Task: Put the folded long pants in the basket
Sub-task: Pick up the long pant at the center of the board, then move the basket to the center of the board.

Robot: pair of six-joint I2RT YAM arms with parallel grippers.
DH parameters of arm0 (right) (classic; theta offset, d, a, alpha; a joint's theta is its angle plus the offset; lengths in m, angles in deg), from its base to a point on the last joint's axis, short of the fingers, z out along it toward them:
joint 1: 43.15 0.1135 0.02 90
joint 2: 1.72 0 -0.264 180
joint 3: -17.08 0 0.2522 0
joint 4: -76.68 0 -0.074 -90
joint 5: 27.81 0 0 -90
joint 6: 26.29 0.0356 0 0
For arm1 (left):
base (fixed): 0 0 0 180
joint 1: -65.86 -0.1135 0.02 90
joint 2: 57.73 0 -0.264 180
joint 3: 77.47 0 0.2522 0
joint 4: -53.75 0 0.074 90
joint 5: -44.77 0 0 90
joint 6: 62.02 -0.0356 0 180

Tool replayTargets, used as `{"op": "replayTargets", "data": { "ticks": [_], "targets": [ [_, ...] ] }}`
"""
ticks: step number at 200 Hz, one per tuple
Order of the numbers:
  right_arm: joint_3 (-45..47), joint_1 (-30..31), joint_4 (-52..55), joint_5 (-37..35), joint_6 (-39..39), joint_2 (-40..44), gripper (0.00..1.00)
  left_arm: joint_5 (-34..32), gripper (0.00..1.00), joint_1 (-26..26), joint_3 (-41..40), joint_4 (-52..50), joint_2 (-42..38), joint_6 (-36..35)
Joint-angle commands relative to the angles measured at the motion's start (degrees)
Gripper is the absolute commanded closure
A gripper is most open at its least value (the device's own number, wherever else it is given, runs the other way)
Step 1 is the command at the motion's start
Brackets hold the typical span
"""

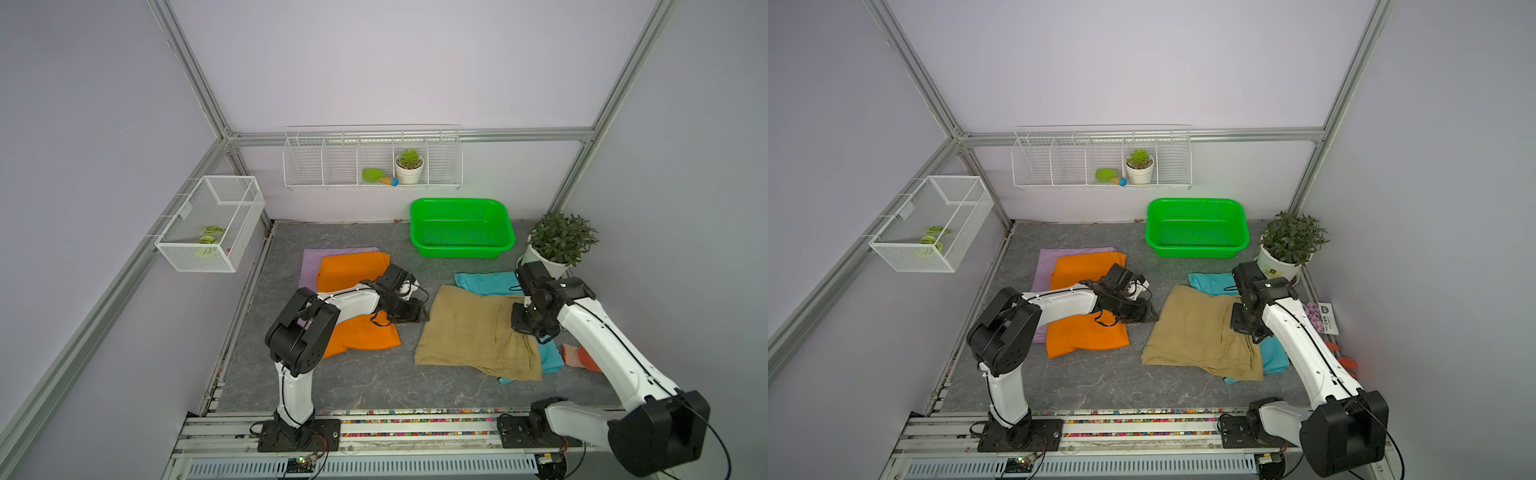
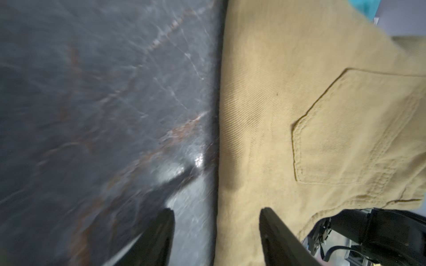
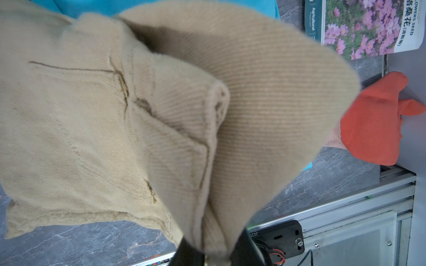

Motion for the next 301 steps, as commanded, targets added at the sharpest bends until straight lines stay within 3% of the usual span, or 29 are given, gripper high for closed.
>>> {"op": "replayTargets", "data": {
  "ticks": [1,42,83,112,143,168,196,256,301],
  "targets": [
    [0.96,-0.37,-2.59,0.22,-0.24,1.59,1.0,0.86,0.46,1.06,4.17,2.75,2.85,1.8],
    [1.53,-0.34,-2.8,1.16,-0.23,2.27,1.0,-1.31,0.65,2.27,6.63,2.86,6.09,3.34],
    [1.31,-0.32,-3.08,2.17,-0.33,2.21,1.0,-5.35,1.0,2.29,6.82,3.42,3.55,2.18],
    [-0.75,-0.37,-1.82,3.14,-0.56,1.41,1.0,-7.45,1.0,2.22,7.06,3.01,0.76,1.27],
    [-4.86,-0.32,-1.53,4.62,-0.99,2.34,1.0,-12.71,1.0,2.29,7.98,0.76,-7.43,-1.28],
    [-8.12,-0.3,-5.91,7.25,-2.14,4.54,1.0,-16.56,1.0,2.29,12.4,-4.28,-11.61,-4.13],
    [-12.46,-0.37,-11.95,5.47,-1.02,3.38,1.0,-23.05,1.0,1.44,17.28,-5.72,-13.2,-4.46],
    [-25.79,-0.38,-24.21,4.35,-3.24,-12.73,1.0,-24.06,1.0,-3.71,37.17,-8.95,-1.46,-3.02],
    [-36.46,-2.87,-30.12,-1.08,-4.86,-25.49,1.0,-23.55,1.0,-5.24,46.01,-6.23,6.98,-2.38]
  ]
}}
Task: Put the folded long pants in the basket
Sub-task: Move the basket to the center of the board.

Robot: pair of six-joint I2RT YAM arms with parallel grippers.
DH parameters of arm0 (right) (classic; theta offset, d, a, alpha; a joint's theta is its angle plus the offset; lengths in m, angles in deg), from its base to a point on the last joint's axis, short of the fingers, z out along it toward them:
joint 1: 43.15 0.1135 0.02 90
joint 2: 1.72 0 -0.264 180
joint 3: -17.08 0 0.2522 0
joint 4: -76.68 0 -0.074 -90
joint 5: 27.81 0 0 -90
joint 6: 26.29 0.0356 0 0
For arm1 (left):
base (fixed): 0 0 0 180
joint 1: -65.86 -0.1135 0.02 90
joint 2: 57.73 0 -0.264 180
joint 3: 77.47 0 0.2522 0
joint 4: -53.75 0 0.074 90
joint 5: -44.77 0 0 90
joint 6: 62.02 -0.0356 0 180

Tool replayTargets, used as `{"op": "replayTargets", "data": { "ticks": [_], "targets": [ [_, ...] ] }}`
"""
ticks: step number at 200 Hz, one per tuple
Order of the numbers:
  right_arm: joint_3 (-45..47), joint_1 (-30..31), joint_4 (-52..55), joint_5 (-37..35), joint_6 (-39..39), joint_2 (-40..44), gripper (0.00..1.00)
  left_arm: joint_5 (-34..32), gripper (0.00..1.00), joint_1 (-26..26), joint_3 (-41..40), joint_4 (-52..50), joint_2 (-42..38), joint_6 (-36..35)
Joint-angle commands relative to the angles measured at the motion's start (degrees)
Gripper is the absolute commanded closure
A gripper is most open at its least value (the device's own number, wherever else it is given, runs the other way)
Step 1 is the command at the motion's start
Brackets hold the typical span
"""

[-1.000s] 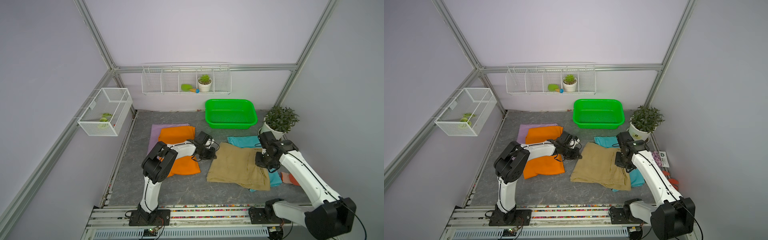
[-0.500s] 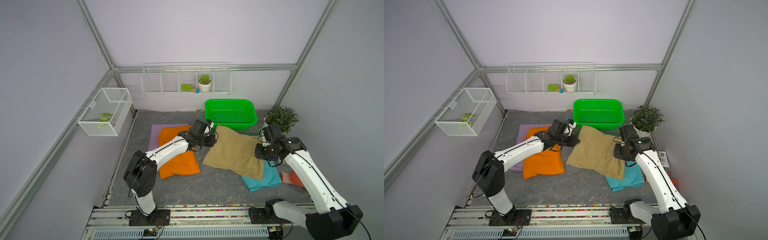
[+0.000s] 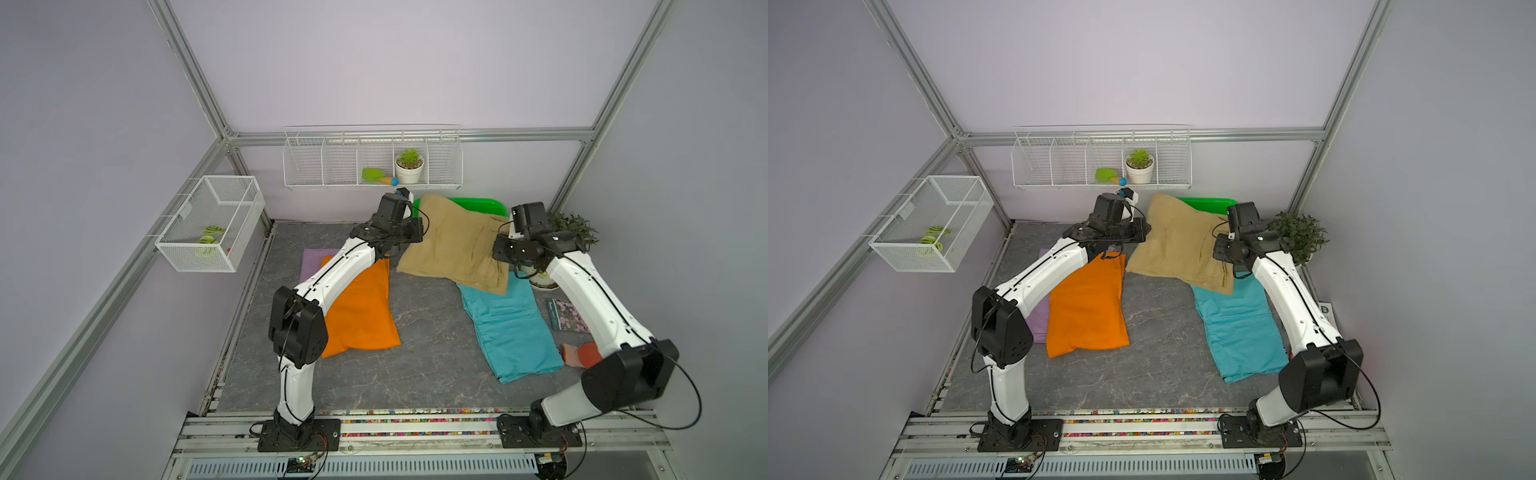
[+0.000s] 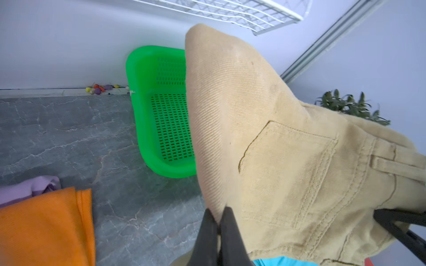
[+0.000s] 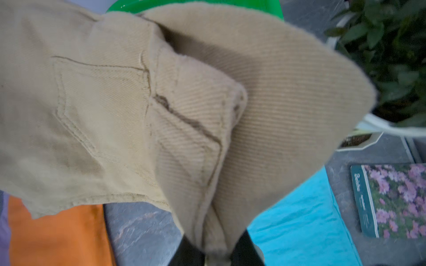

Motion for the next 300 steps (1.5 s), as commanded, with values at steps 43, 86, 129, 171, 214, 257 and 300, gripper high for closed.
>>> {"op": "replayTargets", "data": {
  "ticks": [43,86,129,171,214,257,300],
  "targets": [
    [-19.36,-4.9,-6.51,-0.24,-1.29,-15.5,1.0,0.15,1.0,-0.73,7.6,5.83,6.8,1.1],
    [-28.14,-5.99,-4.54,0.24,-2.6,-21.6,1.0,1.5,1.0,-1.32,11.68,6.38,9.0,1.13],
    [-29.88,-7.14,-10.84,0.29,-1.22,-25.24,1.0,0.37,1.0,-1.95,14.11,9.13,11.96,0.9],
    [-36.55,-7.24,-13.81,3.03,-2.14,-34.19,1.0,3.08,1.0,-2.66,27.96,3.59,22.85,-1.33],
    [-40.01,-7.47,-9.55,3.71,-0.46,-40.96,1.0,4.03,1.0,-5.08,30.76,4.95,27.76,1.68],
    [-39.68,-7.38,-1.53,5.62,-0.45,-42.51,1.0,7.85,1.0,-5.95,30.93,0.55,29.97,4.02],
    [-38.46,-6.12,6.63,11.74,0.67,-40.86,1.0,9.9,1.0,-6.13,18.58,-1.92,23.83,4.61]
  ]
}}
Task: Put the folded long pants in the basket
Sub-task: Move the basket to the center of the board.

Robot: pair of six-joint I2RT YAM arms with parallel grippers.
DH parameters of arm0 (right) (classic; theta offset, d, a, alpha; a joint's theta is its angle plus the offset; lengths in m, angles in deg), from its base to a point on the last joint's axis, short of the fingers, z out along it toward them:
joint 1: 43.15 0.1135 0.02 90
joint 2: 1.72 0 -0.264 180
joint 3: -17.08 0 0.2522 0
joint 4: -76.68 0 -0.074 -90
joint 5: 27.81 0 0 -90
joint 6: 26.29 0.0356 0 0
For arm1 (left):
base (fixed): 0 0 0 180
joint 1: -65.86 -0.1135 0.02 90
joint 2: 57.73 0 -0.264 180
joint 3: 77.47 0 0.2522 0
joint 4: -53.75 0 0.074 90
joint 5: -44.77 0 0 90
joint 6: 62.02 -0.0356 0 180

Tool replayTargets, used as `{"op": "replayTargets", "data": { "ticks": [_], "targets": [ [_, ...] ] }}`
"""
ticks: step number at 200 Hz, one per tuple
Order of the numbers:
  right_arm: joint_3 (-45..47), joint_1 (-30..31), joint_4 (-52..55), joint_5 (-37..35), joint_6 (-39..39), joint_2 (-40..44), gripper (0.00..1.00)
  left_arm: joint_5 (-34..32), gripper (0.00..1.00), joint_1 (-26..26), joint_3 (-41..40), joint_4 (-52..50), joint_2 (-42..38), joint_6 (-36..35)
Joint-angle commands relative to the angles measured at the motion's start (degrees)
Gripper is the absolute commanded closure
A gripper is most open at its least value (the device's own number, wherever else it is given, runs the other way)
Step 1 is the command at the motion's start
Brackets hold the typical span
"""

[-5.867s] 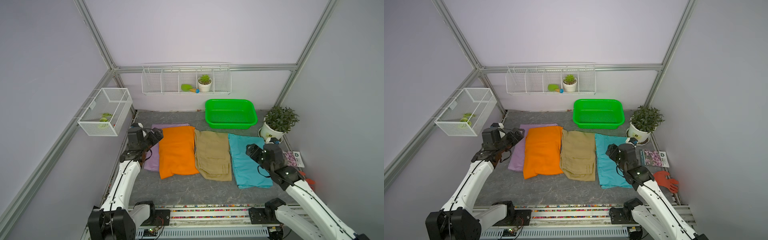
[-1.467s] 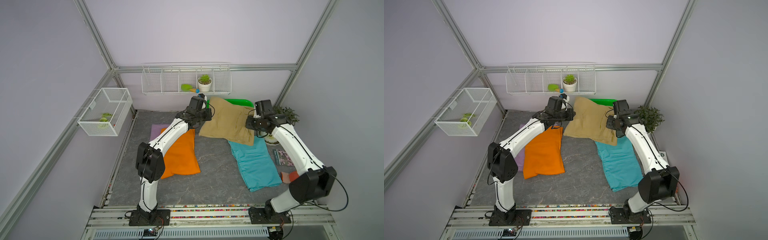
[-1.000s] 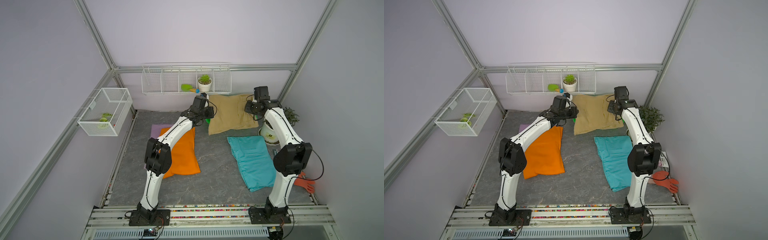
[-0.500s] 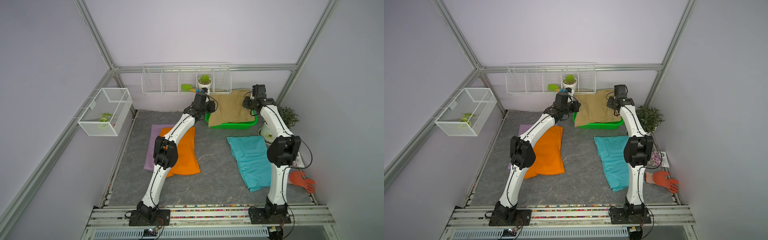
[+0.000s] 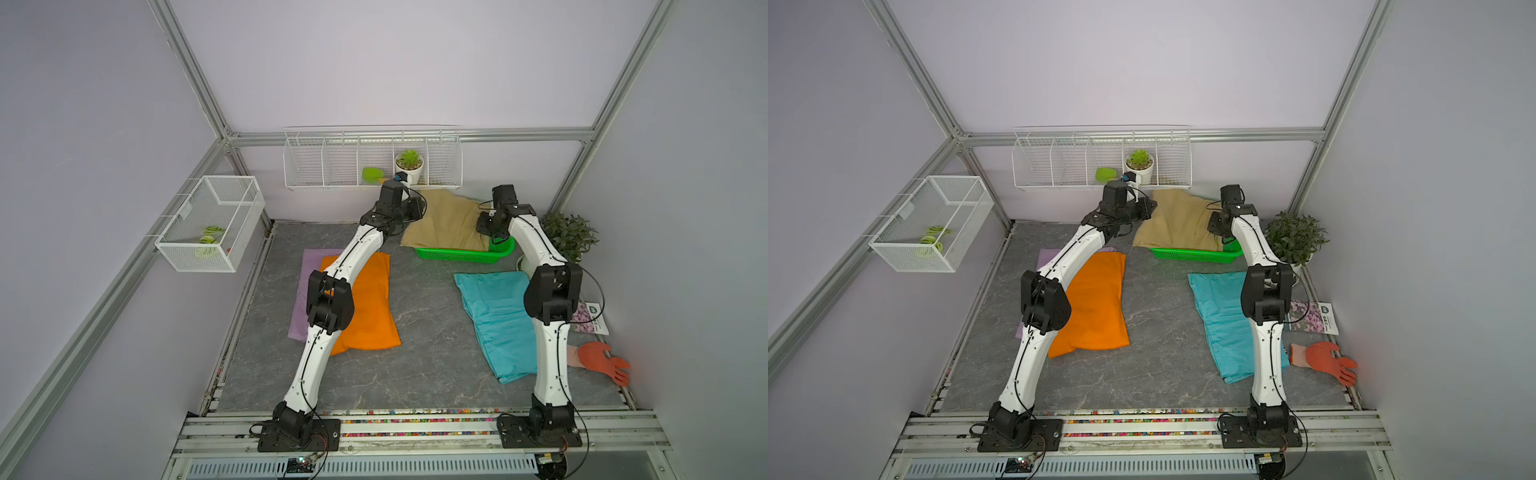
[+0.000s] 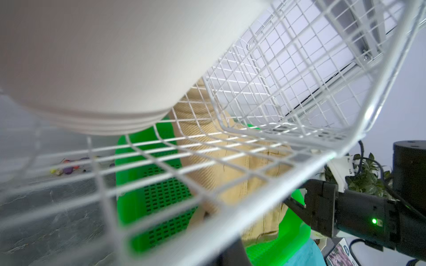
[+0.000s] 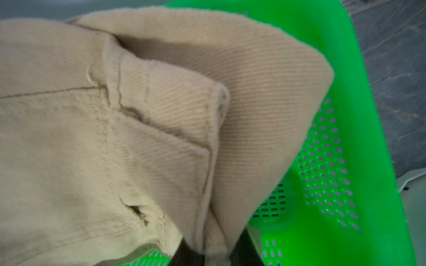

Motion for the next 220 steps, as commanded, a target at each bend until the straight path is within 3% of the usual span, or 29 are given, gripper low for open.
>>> {"op": "replayTargets", "data": {
  "ticks": [1,81,145,181,220],
  "targets": [
    [-0.21,0.92,6.85,3.4,1.18,3.13,1.0,1.94,1.0,-0.51,-8.87,-9.63,-1.24,3.53],
    [4.51,10.33,18.11,6.74,-0.45,6.73,1.0,0.74,1.0,-1.91,-47.03,-8.36,-27.93,6.05],
    [18.91,13.16,17.45,11.93,-3.16,16.78,1.0,0.75,1.0,-1.9,-66.54,-10.32,-48.43,10.47],
    [20.76,13.56,12.7,10.98,-2.69,21.66,1.0,-1.24,1.0,-2.57,-64.93,-14.55,-52.73,10.44],
    [11.26,12.49,18.65,8.61,-2.91,22.1,1.0,1.69,1.0,-2.56,-55.8,-19.5,-50.92,10.89]
  ]
}}
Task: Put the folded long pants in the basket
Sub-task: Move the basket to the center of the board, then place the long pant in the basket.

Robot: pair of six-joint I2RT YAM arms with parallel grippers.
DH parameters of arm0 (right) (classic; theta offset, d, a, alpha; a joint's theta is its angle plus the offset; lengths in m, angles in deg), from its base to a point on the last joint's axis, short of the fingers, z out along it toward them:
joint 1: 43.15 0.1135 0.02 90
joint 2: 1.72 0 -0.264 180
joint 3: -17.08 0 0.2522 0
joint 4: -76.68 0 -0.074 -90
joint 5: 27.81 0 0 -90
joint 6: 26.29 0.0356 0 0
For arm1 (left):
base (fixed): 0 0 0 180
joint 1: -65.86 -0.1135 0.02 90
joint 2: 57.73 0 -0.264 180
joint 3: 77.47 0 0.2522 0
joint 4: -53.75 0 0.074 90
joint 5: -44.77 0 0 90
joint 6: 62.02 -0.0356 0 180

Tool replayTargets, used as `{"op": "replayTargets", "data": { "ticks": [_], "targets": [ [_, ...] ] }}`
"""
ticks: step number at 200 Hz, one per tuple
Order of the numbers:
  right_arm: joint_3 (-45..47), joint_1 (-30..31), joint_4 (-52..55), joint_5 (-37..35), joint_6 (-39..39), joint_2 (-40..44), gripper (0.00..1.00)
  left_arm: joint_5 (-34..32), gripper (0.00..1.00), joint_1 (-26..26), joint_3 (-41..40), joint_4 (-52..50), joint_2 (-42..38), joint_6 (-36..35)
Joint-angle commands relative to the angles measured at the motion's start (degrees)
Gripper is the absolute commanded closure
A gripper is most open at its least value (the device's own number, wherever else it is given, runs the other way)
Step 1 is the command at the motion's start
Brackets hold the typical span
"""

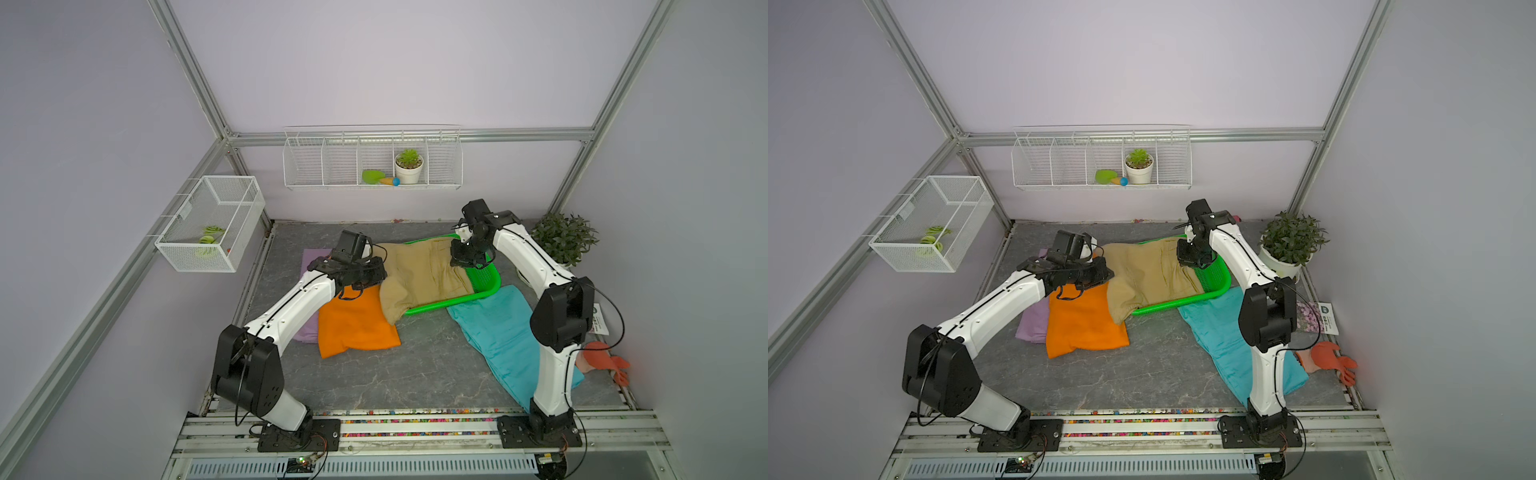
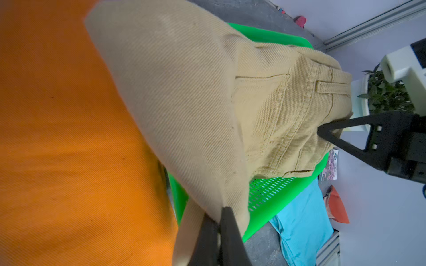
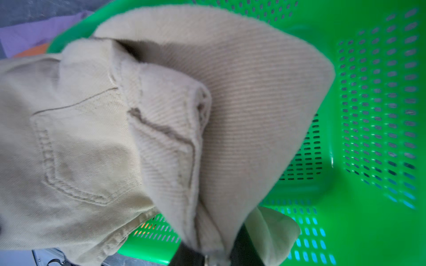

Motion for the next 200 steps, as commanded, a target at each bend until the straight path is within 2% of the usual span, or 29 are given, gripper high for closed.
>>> {"op": "replayTargets", "data": {
  "ticks": [1,22,52,88,109,163,200],
  "targets": [
    [-5.79,-1.1,3.04,-1.45,-0.72,2.87,1.0,1.72,1.0,-0.34,5.53,-3.45,-0.11,0.61],
    [-9.13,-2.02,6.76,-2.77,-1.45,4.64,1.0,1.87,1.0,-0.33,7.59,-4.45,-1.33,1.88],
    [-8.34,-4.87,11.11,-4.52,-0.49,8.29,1.0,6.54,1.0,-0.29,5.88,-1.3,-3.06,6.22],
    [-5.34,-7.38,10.89,-6.61,-0.54,9.61,1.0,7.96,1.0,-0.35,5.91,-2.51,1.38,8.09],
    [-8.21,-7.54,11.81,-6.45,-1.44,3.52,1.0,8.31,1.0,-0.35,7.49,-2.57,7.23,7.49],
    [-24.77,-7.49,15.65,-8.81,-2.15,-17.55,1.0,4.17,1.0,-0.31,13.7,-5.38,19.19,4.9],
    [-26.18,-7.45,13.92,-10.81,-2.37,-22.42,1.0,0.45,1.0,-0.29,17.11,-7.78,22.99,3.35]
  ]
}}
